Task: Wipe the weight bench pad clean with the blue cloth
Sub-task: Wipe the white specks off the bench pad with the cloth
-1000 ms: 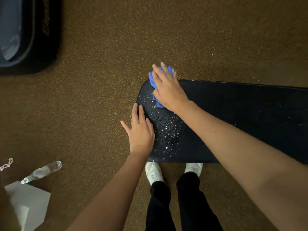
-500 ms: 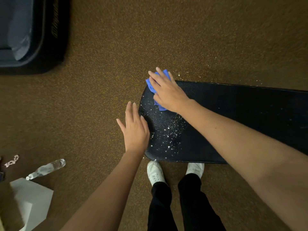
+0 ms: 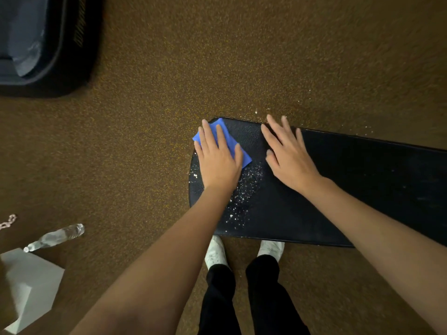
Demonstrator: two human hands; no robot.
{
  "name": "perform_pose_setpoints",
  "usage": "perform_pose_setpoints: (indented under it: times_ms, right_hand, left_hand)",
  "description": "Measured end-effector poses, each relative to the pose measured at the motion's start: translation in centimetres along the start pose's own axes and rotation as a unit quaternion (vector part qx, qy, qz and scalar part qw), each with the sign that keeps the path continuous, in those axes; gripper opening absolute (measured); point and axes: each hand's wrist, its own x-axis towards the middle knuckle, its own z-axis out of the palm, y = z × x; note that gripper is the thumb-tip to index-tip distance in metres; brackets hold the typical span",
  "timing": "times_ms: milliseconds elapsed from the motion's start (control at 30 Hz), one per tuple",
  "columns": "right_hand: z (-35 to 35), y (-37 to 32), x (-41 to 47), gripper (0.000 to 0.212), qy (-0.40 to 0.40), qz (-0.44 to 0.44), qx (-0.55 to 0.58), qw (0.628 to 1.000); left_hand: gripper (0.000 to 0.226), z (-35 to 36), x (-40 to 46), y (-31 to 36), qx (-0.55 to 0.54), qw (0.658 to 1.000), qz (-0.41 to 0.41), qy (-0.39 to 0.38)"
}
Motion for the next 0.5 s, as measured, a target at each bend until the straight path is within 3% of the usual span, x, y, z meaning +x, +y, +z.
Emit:
perform_pose_setpoints:
  times_ms: [133,300,500]
  right_hand:
    - [1.2,0.1,-1.2,0.057,-0.034,-0.018,-0.041,0.998]
    - [1.2,0.0,-1.2,0.058,-0.050,-0.017,-0.047,0.998]
    - [0.4,0.4,-1.3,0.059,-0.066,-0.033,-0.021,0.997]
  left_hand:
    - [0.063,0.9,2.0,1.6,0.070,0.995,-0.072,-0.010]
    - [0.050,0.7,5.1,1.9,0.068,0.992,-0.102,0.007]
    - [0.048,1.9,1.0,0.9,0.089,0.987,-0.124,0.049]
